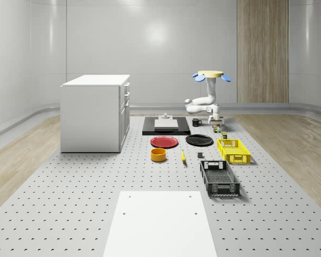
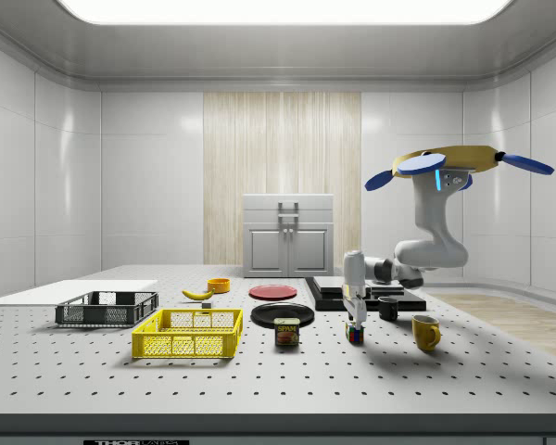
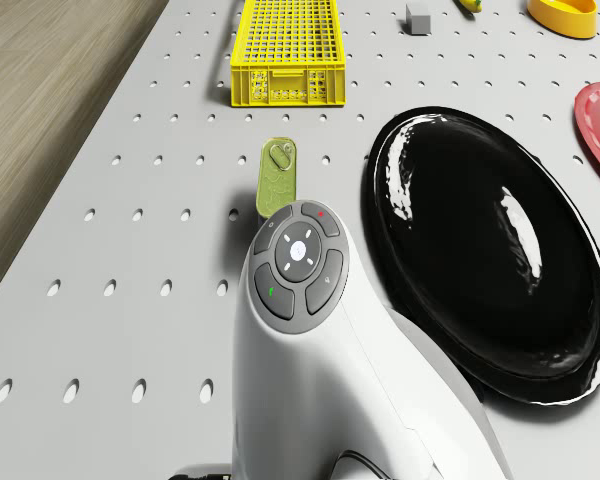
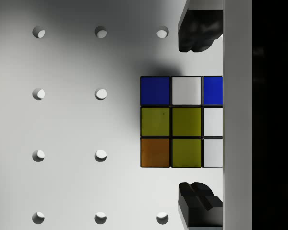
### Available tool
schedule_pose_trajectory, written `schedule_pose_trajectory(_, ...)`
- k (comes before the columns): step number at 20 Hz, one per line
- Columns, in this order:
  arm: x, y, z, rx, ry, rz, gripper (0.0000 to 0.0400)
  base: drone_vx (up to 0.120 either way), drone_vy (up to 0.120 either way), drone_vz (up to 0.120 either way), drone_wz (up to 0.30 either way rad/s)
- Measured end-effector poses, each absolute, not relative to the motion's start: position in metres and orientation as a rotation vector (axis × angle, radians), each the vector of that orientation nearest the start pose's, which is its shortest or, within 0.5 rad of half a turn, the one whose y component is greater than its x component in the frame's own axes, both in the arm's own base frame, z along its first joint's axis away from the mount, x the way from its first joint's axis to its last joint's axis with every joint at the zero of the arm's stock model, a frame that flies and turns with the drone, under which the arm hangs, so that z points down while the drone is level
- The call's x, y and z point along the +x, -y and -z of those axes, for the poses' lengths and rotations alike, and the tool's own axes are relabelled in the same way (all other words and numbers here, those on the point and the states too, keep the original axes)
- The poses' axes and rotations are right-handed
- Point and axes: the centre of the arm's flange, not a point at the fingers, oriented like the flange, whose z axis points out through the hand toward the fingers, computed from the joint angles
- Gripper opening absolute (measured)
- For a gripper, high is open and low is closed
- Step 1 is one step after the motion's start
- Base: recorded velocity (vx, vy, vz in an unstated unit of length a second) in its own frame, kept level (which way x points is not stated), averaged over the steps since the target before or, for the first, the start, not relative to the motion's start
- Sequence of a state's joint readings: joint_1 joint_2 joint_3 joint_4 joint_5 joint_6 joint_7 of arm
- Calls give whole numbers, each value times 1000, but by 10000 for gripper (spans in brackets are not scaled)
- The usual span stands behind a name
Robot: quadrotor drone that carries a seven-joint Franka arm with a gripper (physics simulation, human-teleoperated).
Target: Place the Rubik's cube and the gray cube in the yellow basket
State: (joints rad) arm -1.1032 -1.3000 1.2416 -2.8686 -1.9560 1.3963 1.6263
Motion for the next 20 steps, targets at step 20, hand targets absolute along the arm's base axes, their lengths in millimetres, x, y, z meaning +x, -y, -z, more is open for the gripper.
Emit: schedule_pose_trajectory(20,312,0,-544,1,2,-785,360,0,0,0,0)
